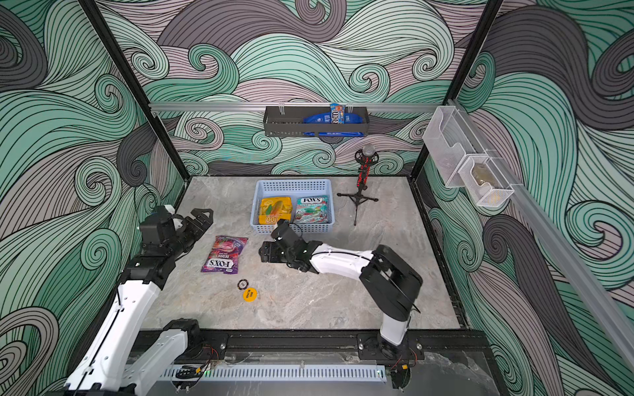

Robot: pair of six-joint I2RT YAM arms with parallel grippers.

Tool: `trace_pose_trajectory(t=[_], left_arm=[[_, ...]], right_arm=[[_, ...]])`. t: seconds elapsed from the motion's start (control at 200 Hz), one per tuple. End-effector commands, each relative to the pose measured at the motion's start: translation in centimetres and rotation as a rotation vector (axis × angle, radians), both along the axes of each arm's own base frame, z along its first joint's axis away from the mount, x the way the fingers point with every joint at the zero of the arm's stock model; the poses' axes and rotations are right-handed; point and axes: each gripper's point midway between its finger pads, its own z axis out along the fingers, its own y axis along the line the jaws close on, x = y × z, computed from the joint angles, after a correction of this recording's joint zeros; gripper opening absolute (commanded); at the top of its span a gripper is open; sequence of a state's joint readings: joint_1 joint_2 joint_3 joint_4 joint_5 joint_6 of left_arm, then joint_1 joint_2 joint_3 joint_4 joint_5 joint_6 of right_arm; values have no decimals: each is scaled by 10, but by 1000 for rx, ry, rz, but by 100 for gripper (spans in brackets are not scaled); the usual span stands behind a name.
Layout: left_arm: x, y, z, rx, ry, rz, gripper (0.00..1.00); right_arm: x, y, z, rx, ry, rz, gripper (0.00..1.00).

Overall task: Put the candies in the basket
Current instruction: Pick up the candy at the center of the board.

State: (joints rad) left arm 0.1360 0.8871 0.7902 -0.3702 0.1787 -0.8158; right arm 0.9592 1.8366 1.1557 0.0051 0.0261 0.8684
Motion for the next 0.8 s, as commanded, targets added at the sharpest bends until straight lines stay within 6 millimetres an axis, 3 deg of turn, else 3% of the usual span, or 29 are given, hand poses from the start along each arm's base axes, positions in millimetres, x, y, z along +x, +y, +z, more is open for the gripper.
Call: trace_pose_trajectory(t=[0.0,0.11,0.215,0.32,0.535,0.675,0.791], left_arm=[[-10,3,-41,-178,114,-107,99],[-16,23,-55,-224,170,-83,99],[-16,31,-48,-192,153,-50,99],[-19,32,-37,-170,110,-36,99],[-27,20,-39,-214,58,-55,99],[-27,5,-37,-256,-8,-126,98],[-27,-1,-39,-272,-23,-164,98]], right_arm=[[3,48,9,74,-19,20,81],[10,79,-16,43,3,15,78],[22,94,-41,2,13,-38,77],[30,106,-54,14,31,-79,76],[32,133,-77,42,81,-68,70],[28,125,-88,15,91,-94,48],[27,119,-81,6,75,-89,27]])
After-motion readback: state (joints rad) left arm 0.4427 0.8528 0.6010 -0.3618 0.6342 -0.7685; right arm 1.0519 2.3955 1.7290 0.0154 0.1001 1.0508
